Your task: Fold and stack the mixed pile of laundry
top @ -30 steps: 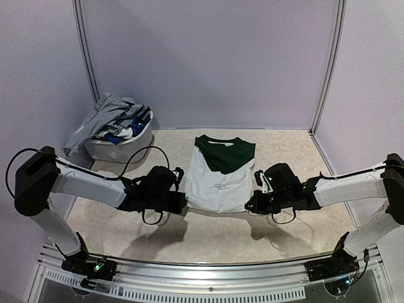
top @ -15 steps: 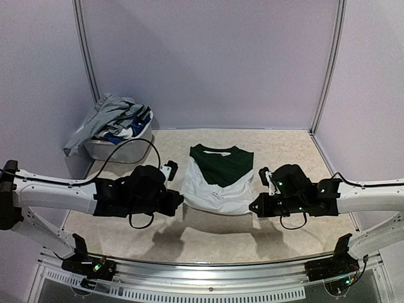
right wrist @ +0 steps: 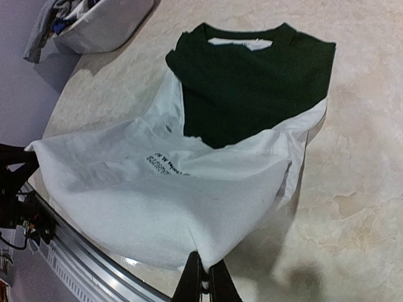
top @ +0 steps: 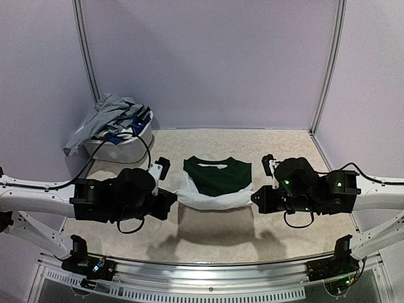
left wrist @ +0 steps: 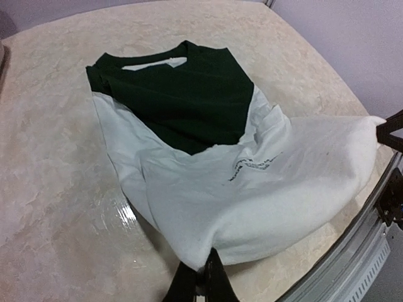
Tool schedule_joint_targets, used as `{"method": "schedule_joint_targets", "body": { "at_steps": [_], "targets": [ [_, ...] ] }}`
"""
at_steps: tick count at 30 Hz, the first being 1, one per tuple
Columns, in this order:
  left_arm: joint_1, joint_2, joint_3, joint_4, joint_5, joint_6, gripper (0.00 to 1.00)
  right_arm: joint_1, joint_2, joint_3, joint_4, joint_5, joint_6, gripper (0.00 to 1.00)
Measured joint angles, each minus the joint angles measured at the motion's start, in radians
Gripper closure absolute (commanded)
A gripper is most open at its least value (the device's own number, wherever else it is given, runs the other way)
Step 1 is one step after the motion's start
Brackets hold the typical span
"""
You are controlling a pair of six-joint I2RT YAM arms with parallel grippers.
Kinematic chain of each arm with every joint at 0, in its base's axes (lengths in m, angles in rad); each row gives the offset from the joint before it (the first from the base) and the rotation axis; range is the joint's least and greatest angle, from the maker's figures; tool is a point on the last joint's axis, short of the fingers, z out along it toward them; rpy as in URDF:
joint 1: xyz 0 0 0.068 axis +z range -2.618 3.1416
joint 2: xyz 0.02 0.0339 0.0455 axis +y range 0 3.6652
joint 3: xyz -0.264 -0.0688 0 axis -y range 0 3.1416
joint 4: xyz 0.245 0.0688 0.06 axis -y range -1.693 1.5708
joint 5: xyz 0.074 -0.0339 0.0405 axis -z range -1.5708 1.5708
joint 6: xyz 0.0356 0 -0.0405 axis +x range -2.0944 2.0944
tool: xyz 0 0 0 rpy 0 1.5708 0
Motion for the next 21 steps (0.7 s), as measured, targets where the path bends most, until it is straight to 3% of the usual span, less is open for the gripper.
{"method": "schedule_joint_targets", "body": {
  "at_steps": [11,21],
  "targets": [
    [0.030,0.047,0.158,-0.079,-0.123,0.068,1.00,-0.016,0.086,0.210,-0.130,0.211,-0.025,1.00],
    [0.169,0.199,0.257,-0.053,-0.063,0.131,1.00,-0.177,0.201,0.272,-0.128,0.193,-0.102,1.00]
  ]
}}
